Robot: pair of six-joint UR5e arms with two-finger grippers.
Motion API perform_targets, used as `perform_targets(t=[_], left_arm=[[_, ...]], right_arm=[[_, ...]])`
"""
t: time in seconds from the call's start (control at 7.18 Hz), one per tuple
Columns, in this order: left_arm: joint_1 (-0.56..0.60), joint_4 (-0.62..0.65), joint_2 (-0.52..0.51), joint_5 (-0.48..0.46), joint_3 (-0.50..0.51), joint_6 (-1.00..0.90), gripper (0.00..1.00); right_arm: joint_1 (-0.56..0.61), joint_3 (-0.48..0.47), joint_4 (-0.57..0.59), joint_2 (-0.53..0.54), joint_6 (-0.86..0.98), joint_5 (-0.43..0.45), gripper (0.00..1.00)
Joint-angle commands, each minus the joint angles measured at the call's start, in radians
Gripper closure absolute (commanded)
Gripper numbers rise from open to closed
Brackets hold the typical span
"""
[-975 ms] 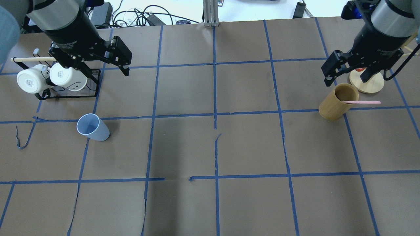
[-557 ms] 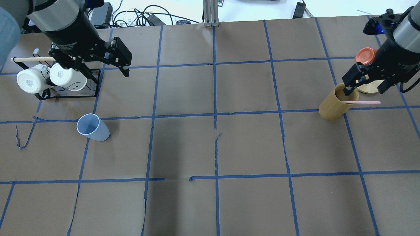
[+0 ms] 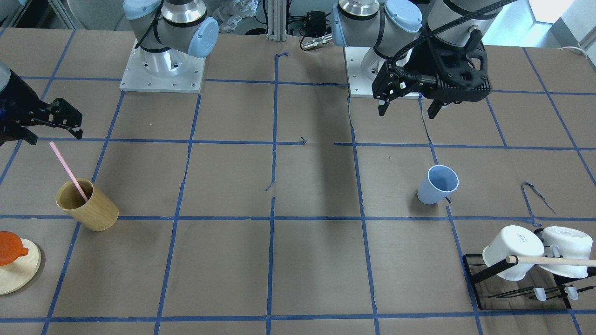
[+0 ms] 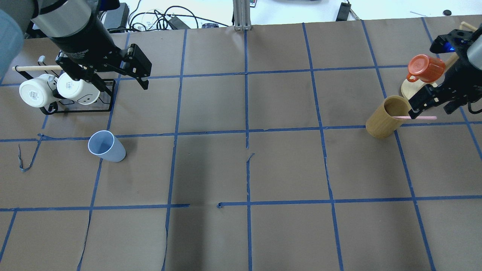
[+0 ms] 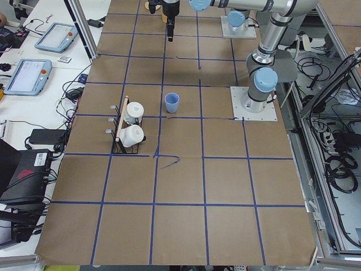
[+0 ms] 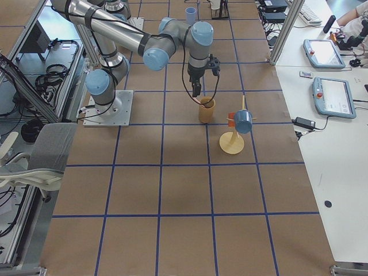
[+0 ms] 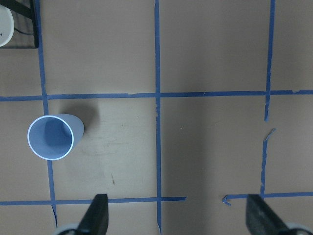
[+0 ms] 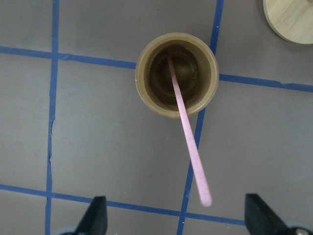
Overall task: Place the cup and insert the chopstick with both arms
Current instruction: 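Close the right gripper on the pink chopstick's top end, then reach the left gripper down and grasp the light blue cup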
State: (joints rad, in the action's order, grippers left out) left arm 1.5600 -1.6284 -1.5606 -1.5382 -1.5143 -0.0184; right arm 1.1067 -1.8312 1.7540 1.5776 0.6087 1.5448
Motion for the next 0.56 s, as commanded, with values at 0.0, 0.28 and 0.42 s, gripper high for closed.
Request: perform_targets(t=[0.0, 0.28, 0.42], left_arm=[[-0.005, -0.001, 0.001, 0.003, -0.01, -0.035, 0.0], [-0.114, -0.001, 0.001, 0.003, -0.105, -0.217, 0.0], [-0.179, 0.051, -0.007, 0.001, -0.204, -0.295, 0.0]], right_arm=[[-0.053, -0.048, 0.051, -0.013, 0.069, -0.044, 0.01], [-0.053, -0.06, 0.106, -0.019, 0.071, -0.048, 0.11], [-0.053, -0.071, 0.11, -0.019, 0.068, -0.051, 0.12]])
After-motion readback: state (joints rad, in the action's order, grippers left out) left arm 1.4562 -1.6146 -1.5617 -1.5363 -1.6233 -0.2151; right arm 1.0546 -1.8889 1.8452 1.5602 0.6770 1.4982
